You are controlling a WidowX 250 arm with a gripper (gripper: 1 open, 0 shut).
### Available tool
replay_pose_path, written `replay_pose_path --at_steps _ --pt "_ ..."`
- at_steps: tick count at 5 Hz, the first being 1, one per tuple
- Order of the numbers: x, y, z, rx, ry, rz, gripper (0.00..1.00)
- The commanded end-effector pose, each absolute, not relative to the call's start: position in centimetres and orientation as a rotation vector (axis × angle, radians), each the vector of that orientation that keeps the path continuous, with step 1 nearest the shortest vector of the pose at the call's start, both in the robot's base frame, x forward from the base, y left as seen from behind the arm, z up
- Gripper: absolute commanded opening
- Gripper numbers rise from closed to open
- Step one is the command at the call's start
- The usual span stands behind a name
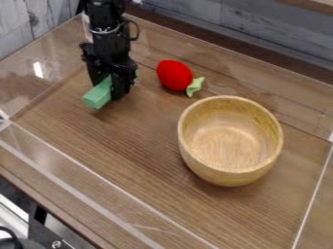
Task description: Remove the green block from the brown bowl and put it on the table
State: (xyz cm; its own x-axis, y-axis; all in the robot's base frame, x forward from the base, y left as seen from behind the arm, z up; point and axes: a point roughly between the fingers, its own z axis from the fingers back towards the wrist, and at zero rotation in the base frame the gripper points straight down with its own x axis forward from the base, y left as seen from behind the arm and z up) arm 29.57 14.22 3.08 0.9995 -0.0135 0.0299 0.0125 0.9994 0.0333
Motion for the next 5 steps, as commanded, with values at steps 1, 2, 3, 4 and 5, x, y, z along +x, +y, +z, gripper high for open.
replay_pose_path --at_steps 1,2,3,4,5 --pt "30.77 14.71 4.60 0.059 -0.081 -0.007 0.00" --pt "31.00 14.66 4.73 0.055 -0.082 0.002 0.00" --pt "31.23 14.66 4.70 0.052 -0.081 0.011 0.00" --pt "31.47 14.59 4.87 0.048 -0.082 0.019 0.00" --pt "31.74 14.56 4.90 0.043 -0.081 0.026 0.00"
